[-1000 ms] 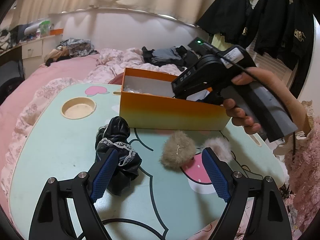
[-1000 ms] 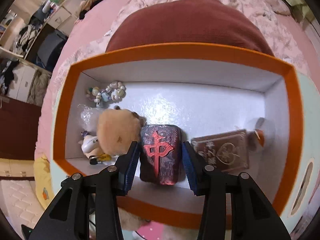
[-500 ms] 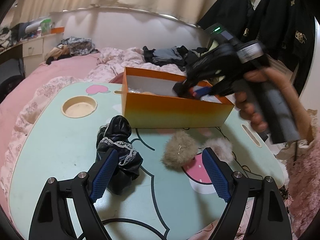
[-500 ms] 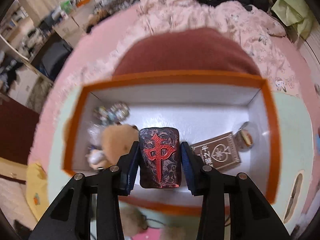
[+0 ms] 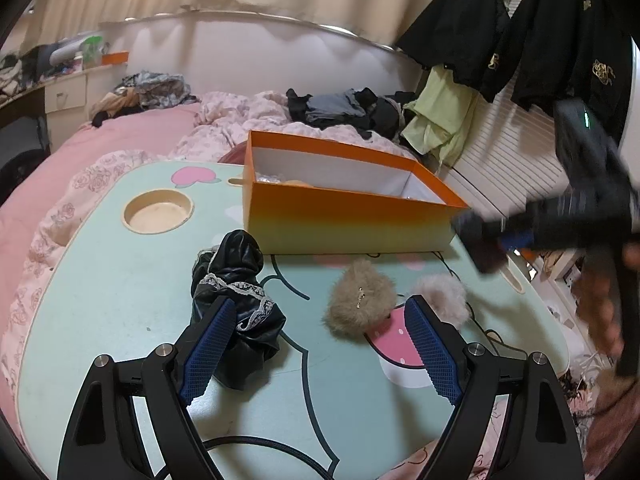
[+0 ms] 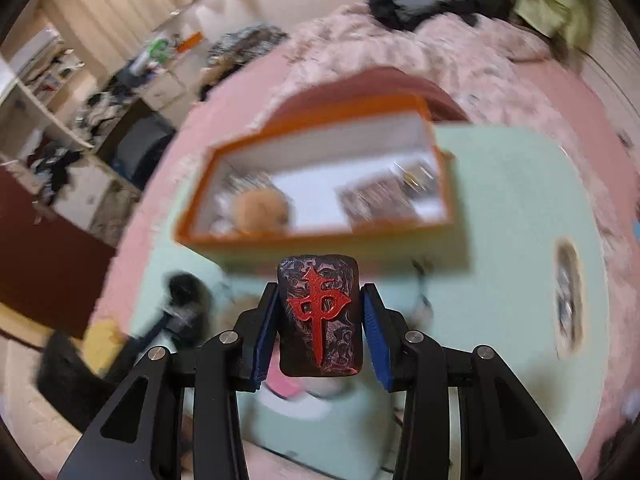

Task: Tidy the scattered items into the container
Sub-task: 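Lift the mahjong tile out and set it on the table with the right tool, then reach into the box and grasp the brown hamster plush with the left tool, then carry the hamster plush out and set it on the table with the left tool, then reach into the box and grasp the clear plastic bag with the right tool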

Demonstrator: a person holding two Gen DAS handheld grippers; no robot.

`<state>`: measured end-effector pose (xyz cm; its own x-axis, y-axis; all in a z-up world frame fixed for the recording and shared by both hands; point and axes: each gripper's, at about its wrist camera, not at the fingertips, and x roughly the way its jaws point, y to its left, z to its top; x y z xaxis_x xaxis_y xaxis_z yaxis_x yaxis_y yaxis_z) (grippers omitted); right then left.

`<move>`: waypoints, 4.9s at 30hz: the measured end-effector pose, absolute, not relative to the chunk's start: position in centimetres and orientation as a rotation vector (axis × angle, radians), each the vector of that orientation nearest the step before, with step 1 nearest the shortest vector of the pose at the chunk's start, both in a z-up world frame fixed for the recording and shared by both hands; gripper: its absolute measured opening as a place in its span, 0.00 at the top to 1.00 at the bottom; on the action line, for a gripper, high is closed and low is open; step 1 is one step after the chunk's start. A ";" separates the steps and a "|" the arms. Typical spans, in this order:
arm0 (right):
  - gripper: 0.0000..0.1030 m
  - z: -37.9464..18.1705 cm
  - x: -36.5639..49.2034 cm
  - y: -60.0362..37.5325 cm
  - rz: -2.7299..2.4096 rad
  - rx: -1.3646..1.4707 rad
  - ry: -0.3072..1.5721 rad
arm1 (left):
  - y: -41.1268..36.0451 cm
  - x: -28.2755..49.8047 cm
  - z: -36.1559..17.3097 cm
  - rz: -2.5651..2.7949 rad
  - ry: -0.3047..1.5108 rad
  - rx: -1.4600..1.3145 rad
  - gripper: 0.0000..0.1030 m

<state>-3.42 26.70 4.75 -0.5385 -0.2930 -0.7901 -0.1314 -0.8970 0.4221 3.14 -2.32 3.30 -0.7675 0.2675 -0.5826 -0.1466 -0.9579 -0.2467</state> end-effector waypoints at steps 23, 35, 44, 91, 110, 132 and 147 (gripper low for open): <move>0.59 3.3 -1.1 25.3 -2.727 1.344 -0.685 | -1.8 3.1 3.8 2.750 -0.243 -0.972 0.15; 0.59 2.5 0.0 27.4 -2.712 1.313 -0.825 | -3.5 -7.1 11.1 2.573 -0.216 -1.292 0.34; 0.59 1.4 0.1 27.7 -2.658 1.316 -0.877 | 0.5 -15.0 8.2 2.476 -0.045 -1.601 0.62; 0.59 1.0 0.6 28.5 -2.623 1.305 -0.974 | 5.7 -18.6 2.9 2.372 0.064 -1.650 0.68; 0.59 1.0 0.5 27.8 -2.625 1.317 -0.937 | 0.8 -5.4 10.4 2.541 -0.068 -1.140 0.71; 0.59 0.7 0.3 26.7 -2.623 1.350 -0.893 | -0.4 1.9 4.5 2.795 -0.146 -0.895 0.22; 0.59 3.7 0.0 25.0 -2.675 1.299 -0.776 | -2.8 2.4 4.1 2.822 -0.301 -0.847 0.17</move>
<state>-0.01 24.97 3.68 -0.6407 -0.2726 -0.7177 -0.1539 -0.8702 0.4680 2.42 -2.78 4.08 -0.8215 0.2282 -0.5226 -0.1128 -0.9634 -0.2434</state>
